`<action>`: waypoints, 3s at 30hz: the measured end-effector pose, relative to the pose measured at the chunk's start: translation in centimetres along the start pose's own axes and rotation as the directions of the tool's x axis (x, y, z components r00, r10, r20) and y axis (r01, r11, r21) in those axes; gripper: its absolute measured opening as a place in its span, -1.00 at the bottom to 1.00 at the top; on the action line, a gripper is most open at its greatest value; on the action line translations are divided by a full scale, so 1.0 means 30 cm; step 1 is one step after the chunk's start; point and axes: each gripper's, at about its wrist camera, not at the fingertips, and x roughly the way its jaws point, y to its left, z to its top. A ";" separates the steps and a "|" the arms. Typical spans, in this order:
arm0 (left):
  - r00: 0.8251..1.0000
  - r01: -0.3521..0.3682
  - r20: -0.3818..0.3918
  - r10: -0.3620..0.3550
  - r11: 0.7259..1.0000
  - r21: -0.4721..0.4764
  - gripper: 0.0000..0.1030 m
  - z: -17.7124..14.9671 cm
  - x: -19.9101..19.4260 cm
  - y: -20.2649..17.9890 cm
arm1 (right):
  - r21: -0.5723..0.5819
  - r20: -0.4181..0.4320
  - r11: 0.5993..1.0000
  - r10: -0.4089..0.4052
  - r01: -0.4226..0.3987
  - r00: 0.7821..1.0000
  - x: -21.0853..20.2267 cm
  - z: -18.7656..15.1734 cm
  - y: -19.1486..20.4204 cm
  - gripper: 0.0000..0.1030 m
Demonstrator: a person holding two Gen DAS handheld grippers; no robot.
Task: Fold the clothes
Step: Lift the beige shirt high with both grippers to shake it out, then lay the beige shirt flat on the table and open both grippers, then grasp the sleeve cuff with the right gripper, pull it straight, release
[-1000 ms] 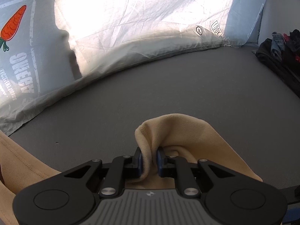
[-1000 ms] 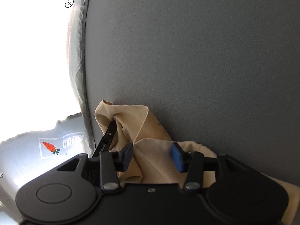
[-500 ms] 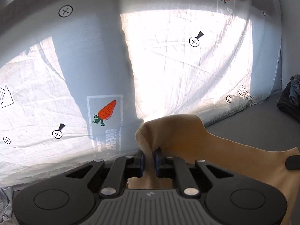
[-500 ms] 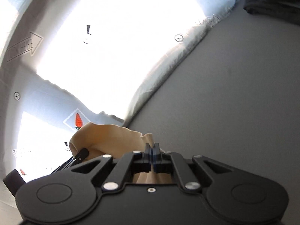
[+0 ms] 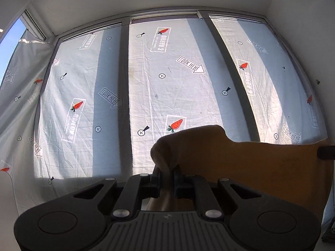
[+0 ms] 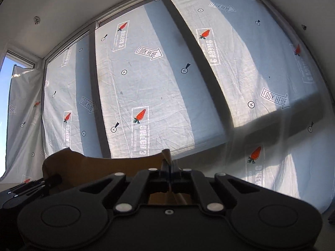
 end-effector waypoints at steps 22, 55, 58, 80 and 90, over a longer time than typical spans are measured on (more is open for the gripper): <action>0.947 0.007 -0.310 -0.087 0.968 -0.250 -0.75 -0.238 0.001 -0.105 | 0.001 -0.179 0.999 -0.046 0.046 0.983 0.002 -0.061 -0.180 -0.96; 0.283 0.108 -0.959 0.035 0.992 0.068 0.88 -1.281 -0.180 -0.439 | -0.418 -0.781 0.852 -0.515 0.317 0.354 -0.140 -1.002 -0.697 0.10; 0.303 0.070 -0.950 0.076 0.992 0.102 1.00 -1.283 -0.200 -0.442 | -0.393 -0.790 0.853 -0.504 0.343 0.350 -0.242 -0.992 -0.719 0.17; 0.214 -0.116 -0.975 -0.057 0.990 -0.083 1.00 -1.326 -0.176 -0.336 | -0.307 -0.754 0.847 -0.494 0.434 0.432 -0.293 -0.853 -0.932 -0.87; 0.249 -0.120 -0.967 -0.051 0.989 -0.083 1.00 -1.322 -0.189 -0.341 | -0.273 -0.732 0.693 -0.599 0.667 0.323 -0.352 -0.826 -1.142 -0.13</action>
